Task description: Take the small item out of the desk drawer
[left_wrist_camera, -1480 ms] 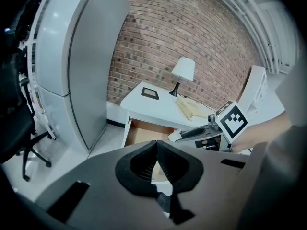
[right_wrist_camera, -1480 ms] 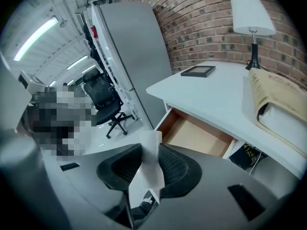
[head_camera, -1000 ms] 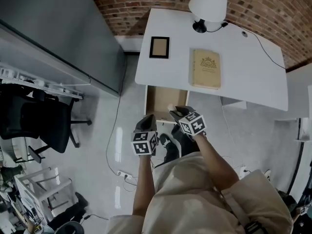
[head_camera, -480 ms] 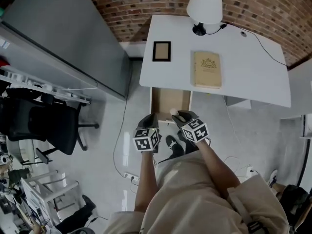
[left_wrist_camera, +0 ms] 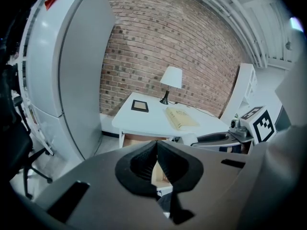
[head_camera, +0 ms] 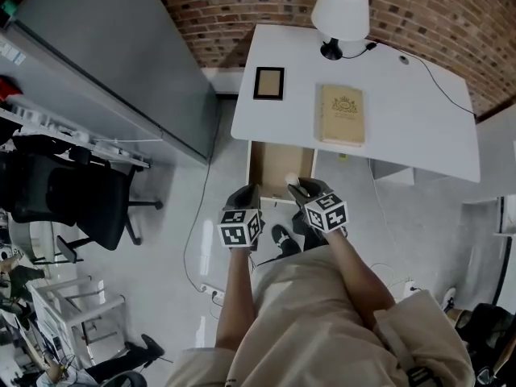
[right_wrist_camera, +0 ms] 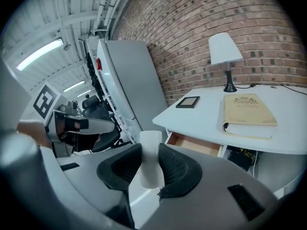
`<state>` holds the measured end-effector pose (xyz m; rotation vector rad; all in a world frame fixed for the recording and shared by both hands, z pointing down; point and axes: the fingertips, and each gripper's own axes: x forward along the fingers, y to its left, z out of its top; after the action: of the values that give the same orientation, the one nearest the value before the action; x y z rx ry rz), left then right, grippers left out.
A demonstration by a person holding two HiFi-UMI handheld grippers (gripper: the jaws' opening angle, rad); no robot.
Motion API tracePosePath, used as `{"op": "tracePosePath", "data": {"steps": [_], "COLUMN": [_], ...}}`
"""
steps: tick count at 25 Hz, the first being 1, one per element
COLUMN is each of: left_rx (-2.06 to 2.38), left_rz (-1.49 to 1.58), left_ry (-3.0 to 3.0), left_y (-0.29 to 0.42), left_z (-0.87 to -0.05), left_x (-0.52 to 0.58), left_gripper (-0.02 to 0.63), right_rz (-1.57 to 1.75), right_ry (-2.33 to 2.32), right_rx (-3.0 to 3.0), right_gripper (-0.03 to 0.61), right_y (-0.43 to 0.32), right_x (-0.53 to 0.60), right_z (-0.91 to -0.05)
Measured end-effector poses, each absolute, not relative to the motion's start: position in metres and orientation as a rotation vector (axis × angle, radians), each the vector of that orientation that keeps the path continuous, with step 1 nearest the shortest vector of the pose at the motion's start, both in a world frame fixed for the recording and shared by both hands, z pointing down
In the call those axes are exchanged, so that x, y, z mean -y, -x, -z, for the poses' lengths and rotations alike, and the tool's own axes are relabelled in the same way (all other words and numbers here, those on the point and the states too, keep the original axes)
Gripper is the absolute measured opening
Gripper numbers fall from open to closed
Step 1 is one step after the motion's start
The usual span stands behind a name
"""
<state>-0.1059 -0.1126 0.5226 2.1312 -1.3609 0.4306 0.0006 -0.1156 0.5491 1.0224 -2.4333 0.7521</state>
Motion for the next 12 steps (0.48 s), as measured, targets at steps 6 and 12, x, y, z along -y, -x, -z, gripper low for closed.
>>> {"op": "tracePosePath", "data": {"steps": [6, 12], "left_rx": [1.360, 1.338], "left_rz": [-0.441, -0.462], "left_ry": [-2.140, -2.153], "left_y": [0.1057, 0.1006], "left_z": [-0.5228, -0.5236], "left_x": [0.1065, 0.1013], "left_gripper": [0.017, 0.017], "right_rz": [-0.767, -0.760], "right_ry": [-1.051, -1.048], "right_rx": [2.467, 2.482], "right_gripper": [0.140, 0.140], "right_y": [0.0012, 0.0054], "right_x": [0.1142, 0.1101], "right_z": [-0.5438, -0.5408]}}
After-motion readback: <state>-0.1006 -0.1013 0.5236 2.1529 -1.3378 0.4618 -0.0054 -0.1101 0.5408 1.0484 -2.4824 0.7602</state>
